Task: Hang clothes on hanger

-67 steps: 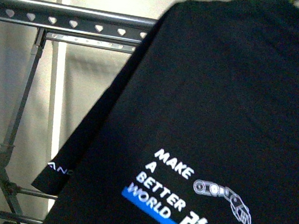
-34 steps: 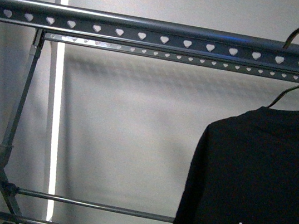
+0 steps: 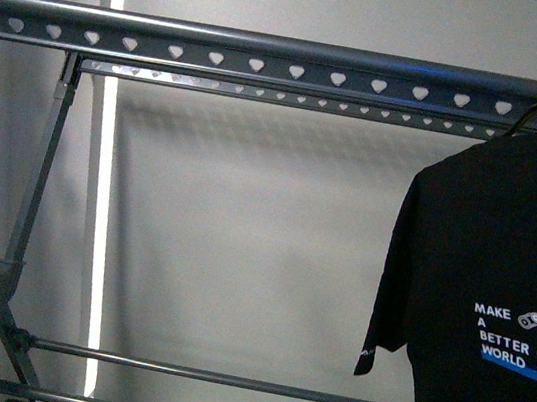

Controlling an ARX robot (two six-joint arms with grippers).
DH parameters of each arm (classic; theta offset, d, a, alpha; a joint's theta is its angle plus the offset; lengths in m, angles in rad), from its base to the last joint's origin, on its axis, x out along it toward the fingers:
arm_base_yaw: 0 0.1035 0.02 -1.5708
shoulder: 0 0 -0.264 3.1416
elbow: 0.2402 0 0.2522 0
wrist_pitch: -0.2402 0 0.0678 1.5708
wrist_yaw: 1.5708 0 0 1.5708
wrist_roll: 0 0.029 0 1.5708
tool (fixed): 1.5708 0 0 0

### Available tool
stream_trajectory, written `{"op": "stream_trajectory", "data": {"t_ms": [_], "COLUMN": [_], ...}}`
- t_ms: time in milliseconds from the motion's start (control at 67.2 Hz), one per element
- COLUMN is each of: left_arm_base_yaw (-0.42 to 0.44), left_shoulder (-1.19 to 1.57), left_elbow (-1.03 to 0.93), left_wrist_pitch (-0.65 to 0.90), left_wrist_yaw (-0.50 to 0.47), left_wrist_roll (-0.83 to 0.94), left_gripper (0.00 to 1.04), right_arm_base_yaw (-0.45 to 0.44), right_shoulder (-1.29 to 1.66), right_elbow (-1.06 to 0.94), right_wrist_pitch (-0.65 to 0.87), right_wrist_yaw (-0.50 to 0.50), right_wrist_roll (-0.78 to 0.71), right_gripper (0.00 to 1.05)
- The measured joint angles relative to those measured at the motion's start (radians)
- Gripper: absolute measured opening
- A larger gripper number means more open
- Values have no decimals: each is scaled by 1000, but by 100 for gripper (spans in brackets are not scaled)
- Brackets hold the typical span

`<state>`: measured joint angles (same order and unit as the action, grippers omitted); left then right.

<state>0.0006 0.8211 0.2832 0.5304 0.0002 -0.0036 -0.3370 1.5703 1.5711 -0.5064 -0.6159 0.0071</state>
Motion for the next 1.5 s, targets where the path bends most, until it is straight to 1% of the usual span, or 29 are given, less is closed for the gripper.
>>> {"op": "stream_trajectory", "data": {"t_ms": [74, 268, 327, 476, 625, 684, 744, 803, 863, 907, 937, 982, 1011, 1071, 1101, 1145, 1220, 1279, 1309, 1324, 1354, 1368, 1398, 1413, 1443, 1502], "left_arm_base_yaw": [0, 0, 0, 0, 0, 0, 0, 0, 0, 0, 0, 0, 0, 0, 0, 0, 0, 0, 0, 0, 0, 0, 0, 0, -1, -1], "left_shoulder": [-33, -135, -163, -230, -298, -333, -356, -381, -402, -418, -423, -435, -441, -464, -478, -499, -525, -549, -565, -568, -577, -585, -595, -603, -610, -625], "left_elbow": [-37, -127, -145, -183, -210, -222, -229, -236, -241, -245, -255, -265, -265, -265, -265, -265, -265, -265, -265, -265, -265, -265, -265, -265, -265, -265], "left_wrist_pitch": [3, -3, -11, -41, -82, -105, -121, -139, -154, -167, -158, -151, -152, -172, -183, -202, -229, -253, -269, -272, -281, -290, -298, -306, -314, -328], "left_wrist_yaw": [0, 0, 0, 0, 0, 0, 0, 0, 0, 0, 0, 0, -1, 0, -1, -1, -1, 0, 0, 0, -1, -2, 1, 0, -3, 0], "left_wrist_roll": [0, 0, 0, 0, 0, 1, 1, 0, 1, 1, 1, 1, 1, 1, 1, 1, 1, 1, 1, 1, 1, 1, 1, 1, 1, 1], "left_gripper": [4, 4, 4, 4, 4, 4, 4, 4, 4, 4, 4, 4, 4, 4, 4, 4, 4, 4, 4, 4, 4, 4, 4, 4, 4, 4], "right_arm_base_yaw": [9, 56, 71, 107, 147, 157, 154, 140, 121, 97, 87, 59, 40, 13, -5, -20, -18, -3, 25, 31, 55, 101, 180, 240, 287, 321], "right_shoulder": [23, 128, 154, 175, 128, 76, 27, -46, -118, -200, -234, -323, -381, -481, -562, -649, -819, -1008, -1143, -1168, -1238, -1295, -1354, -1385, -1400, -1410], "right_elbow": [36, 132, 135, 118, -16, -123, -191, -272, -341, -410, -439, -511, -558, -643, -719, -802, -956, -1108, -1208, -1224, -1246, -1258, -1283, -1311, -1340, -1379], "right_wrist_pitch": [-9, -43, -44, -9, 130, 246, 322, 424, 513, 604, 640, 713, 748, 810, 865, 908, 923, 887, 851, 842, 755, 661, 556, 497, 470, 460], "right_wrist_yaw": [26, 173, 204, 238, 272, 298, 300, 326, 323, 325, 323, 307, 294, 301, 304, 304, 330, 341, 379, 380, 378, 433, 526, 568, 591, 601], "right_wrist_roll": [9, 10, 10, 18, 45, 61, 79, 90, 98, 103, 106, 120, 138, 158, 164, 182, 189, 198, 196, 190, 166, 126, 88, 61, 44, 22], "right_gripper": [6, 6, 6, 6, 32, 46, 55, 65, 74, 83, 86, 95, 99, 98, 97, 97, 97, 97, 97, 97, 93, 88, 81, 75, 70, 60]}}
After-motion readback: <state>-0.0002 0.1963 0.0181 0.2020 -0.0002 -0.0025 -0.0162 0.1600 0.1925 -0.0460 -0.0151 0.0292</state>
